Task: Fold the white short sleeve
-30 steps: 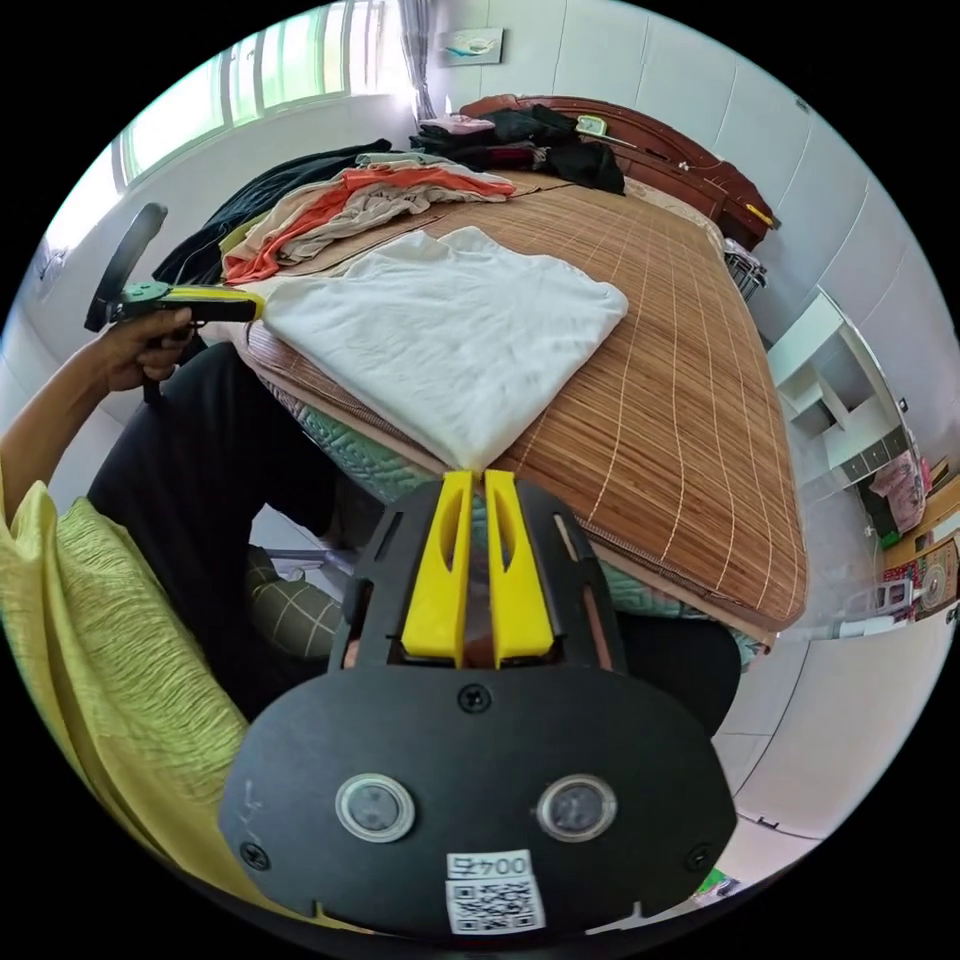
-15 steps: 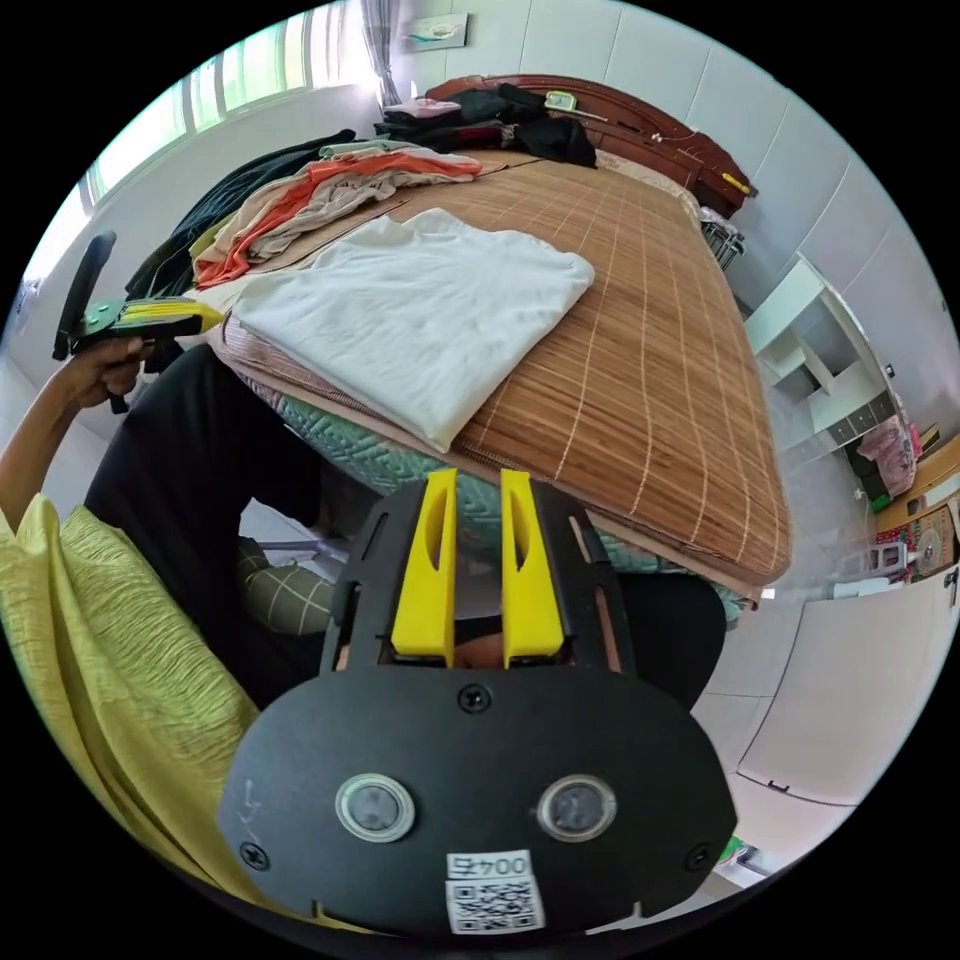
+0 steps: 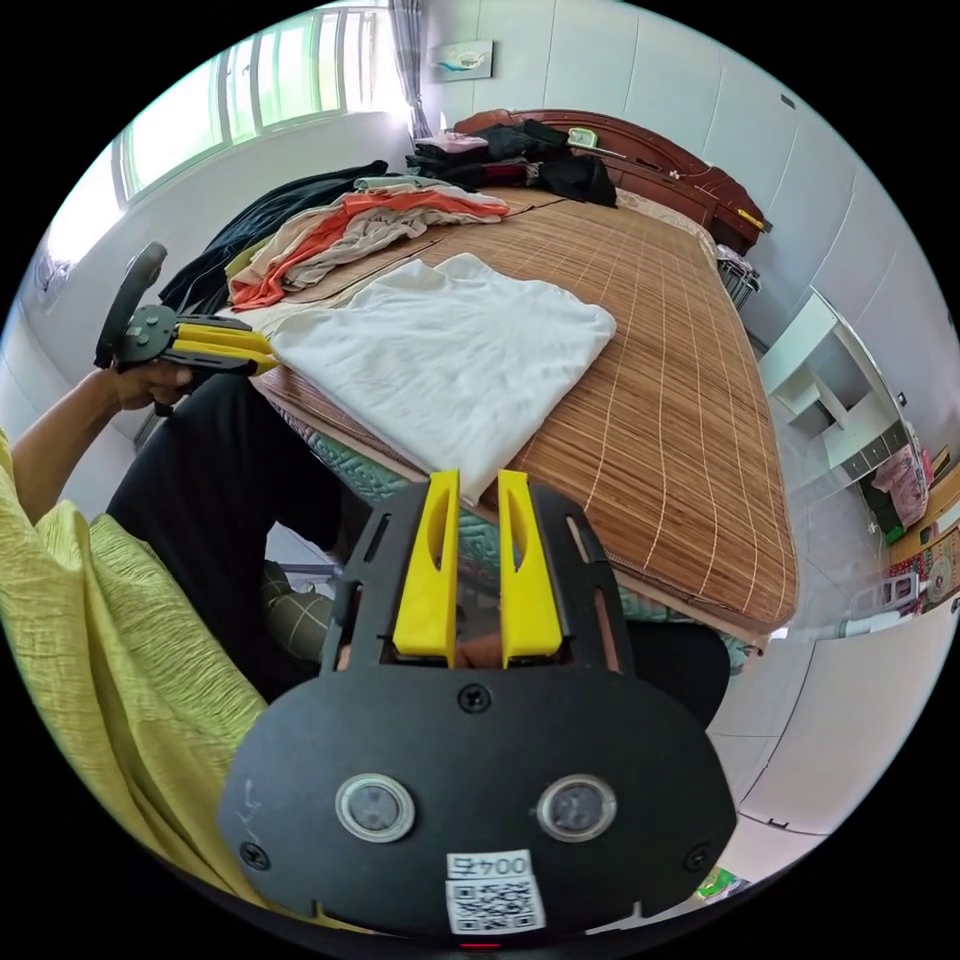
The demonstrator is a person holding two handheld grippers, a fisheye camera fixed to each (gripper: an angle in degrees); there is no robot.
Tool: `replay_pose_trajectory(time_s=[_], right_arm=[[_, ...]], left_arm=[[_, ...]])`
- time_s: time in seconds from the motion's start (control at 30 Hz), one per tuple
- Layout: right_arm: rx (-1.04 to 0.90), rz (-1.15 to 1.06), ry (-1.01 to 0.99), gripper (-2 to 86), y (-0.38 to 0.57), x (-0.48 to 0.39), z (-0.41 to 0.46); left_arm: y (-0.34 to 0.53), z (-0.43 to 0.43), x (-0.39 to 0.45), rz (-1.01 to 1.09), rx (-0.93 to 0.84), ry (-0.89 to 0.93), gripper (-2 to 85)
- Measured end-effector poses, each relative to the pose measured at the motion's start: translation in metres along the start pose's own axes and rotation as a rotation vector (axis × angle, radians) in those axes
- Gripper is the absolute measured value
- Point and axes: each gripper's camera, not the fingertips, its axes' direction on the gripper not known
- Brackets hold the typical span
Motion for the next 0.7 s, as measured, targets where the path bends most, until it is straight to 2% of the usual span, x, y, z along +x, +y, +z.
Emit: replay_pose_trajectory(time_s=[0.23, 0.33, 0.6, 0.7], right_arm=[[0.001, -0.029, -0.014, 6.8, -0.015, 0.001, 0.008], [-0.109, -0.041, 0.009, 5.7, -0.011, 0.004, 0.036], [-0.038, 0.016, -0.075, 6.6, 0.002, 0.024, 0.023], [0.014, 0.048, -0.088, 6.8, 0.004, 0.035, 0.01]], left_arm=[[0.001, 0.004, -0.001, 0.019, -0.018, 0.021, 1.8], [0.003, 0.009, 0.0, 0.019, -0.025, 0.018, 1.5], [0.015, -0.012, -0.014, -0.067, -0.016, 0.0, 1.7], [0.021, -0.035, -0.031, -0.147, 0.075, 0.025, 1.9]])
